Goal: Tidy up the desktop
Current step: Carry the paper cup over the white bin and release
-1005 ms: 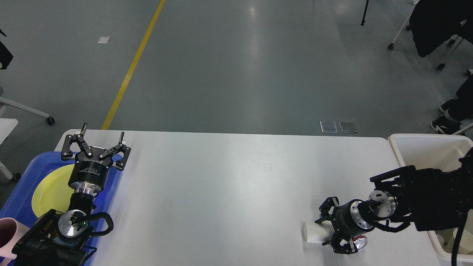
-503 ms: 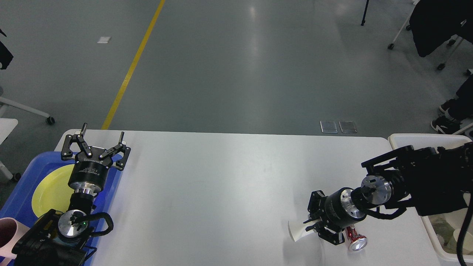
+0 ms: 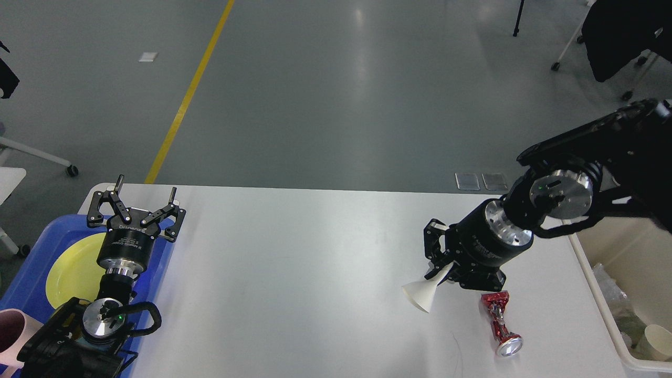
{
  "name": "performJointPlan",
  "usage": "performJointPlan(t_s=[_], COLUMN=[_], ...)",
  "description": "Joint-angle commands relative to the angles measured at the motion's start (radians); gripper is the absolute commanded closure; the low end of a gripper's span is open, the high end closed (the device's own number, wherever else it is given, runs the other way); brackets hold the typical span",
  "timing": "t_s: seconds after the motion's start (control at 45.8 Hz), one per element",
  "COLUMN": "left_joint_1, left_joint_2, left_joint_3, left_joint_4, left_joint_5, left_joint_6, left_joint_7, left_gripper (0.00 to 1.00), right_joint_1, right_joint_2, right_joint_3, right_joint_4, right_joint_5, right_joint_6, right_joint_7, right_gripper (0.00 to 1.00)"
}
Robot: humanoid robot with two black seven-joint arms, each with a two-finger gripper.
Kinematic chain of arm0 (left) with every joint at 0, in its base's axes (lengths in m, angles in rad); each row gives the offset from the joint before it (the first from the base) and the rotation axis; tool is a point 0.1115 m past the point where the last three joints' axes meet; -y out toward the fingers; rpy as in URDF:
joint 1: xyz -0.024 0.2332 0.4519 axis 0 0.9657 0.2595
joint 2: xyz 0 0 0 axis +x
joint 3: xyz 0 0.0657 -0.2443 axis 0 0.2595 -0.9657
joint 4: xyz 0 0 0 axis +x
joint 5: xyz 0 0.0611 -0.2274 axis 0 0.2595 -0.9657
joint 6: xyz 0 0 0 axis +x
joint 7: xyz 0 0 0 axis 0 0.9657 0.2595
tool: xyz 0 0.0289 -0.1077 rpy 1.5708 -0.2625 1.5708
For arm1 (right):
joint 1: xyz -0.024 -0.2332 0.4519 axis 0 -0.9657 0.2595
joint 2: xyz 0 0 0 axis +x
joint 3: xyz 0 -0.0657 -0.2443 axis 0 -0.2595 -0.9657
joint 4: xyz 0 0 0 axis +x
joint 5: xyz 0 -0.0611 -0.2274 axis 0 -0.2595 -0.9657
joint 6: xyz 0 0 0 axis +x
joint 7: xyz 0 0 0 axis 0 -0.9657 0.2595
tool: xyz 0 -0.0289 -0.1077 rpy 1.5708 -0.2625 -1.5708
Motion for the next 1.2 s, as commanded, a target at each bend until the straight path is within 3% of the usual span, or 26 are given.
performJointPlan(t_s=[0.0, 0.262, 0.415, 0.699, 0.94, 1.18], left_joint_1=[0.000, 0.000, 0.000, 0.000, 0.000, 0.000], left_joint_2=[0.000, 0.000, 0.000, 0.000, 0.000, 0.000], left_joint_3=[0.002, 0.002, 0.002, 0.002, 0.002, 0.002], left_joint_4=[0.000, 0.000, 0.000, 0.000, 0.002, 0.000], left_joint_5=[0.000, 0.000, 0.000, 0.000, 0.000, 0.000], left_joint_6=[-0.001, -0.001, -0.001, 0.001, 0.001, -0.001], left_joint_7=[0.000, 0.000, 0.000, 0.000, 0.000, 0.000], left_gripper=[0.04, 0.04, 0.04, 0.04, 0.04, 0.04], right_joint_1=[0.148, 0.376, 0.408, 0.383, 0.167, -0.218], right_joint_2=[-0.006, -0.026, -0.024, -0.083, -0.280, -0.440], right_joint_3=[-0.064, -0.208, -0.298, -0.397, -0.464, -0.308], right_joint_4=[0.020, 0.042, 0.039, -0.046, -0.305, -0.665], right_joint_5=[-0.099, -0.204, -0.221, -0.236, -0.245, -0.258], right_joint_6=[0.115, 0.296, 0.306, 0.266, 0.211, 0.209], right_joint_7=[0.001, 0.021, 0.104, 0.101, 0.093, 0.095], right_gripper=[1.00, 1.00, 1.00, 1.00, 1.00, 1.00])
